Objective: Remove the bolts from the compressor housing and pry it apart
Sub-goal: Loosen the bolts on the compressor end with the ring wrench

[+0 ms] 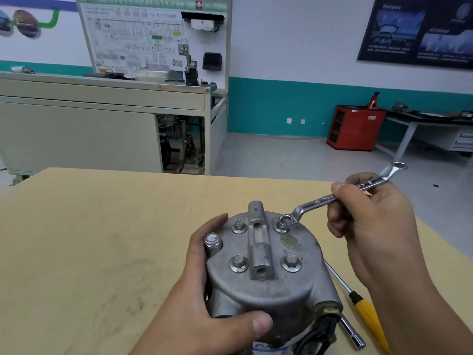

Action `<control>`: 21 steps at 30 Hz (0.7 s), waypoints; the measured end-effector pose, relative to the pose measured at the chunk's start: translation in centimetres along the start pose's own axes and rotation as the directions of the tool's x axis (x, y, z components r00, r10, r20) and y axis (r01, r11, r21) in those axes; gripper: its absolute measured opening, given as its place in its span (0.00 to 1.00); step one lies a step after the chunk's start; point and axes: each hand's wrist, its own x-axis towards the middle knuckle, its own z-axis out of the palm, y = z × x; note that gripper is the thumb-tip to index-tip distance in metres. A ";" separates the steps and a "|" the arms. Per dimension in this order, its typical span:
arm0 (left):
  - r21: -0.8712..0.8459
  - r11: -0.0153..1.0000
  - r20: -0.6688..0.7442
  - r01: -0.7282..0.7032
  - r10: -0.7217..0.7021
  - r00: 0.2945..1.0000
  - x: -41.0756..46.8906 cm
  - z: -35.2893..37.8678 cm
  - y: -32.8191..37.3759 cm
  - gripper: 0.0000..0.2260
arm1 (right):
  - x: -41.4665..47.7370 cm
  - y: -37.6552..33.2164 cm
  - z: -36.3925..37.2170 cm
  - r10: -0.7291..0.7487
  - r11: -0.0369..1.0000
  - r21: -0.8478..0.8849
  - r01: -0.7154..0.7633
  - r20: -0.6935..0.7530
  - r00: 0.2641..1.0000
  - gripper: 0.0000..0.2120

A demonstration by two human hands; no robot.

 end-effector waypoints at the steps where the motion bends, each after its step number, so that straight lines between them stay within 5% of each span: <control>1: -0.006 1.000 -0.004 0.006 -0.006 1.000 0.0 0.0 0.0 0.37 | -0.2 0.0 0.0 -0.023 0.999 -0.023 0.023 -0.018 1.000 0.09; 11: -0.005 0.999 -0.081 0.033 -0.033 0.996 0.1 0.1 -0.6 0.35 | -2.4 1.7 0.1 -0.097 0.987 -0.150 0.063 -0.229 0.969 0.11; 17: 0.046 0.997 -0.092 0.060 -0.055 0.994 -0.1 0.0 -0.5 0.37 | -1.6 1.1 0.9 0.082 0.947 0.316 -0.056 -0.072 0.994 0.11; 21: 0.044 0.996 -0.077 0.080 -0.076 0.994 -0.1 0.3 -0.2 0.36 | -1.2 0.5 0.8 0.156 0.867 0.473 -0.157 0.042 0.987 0.09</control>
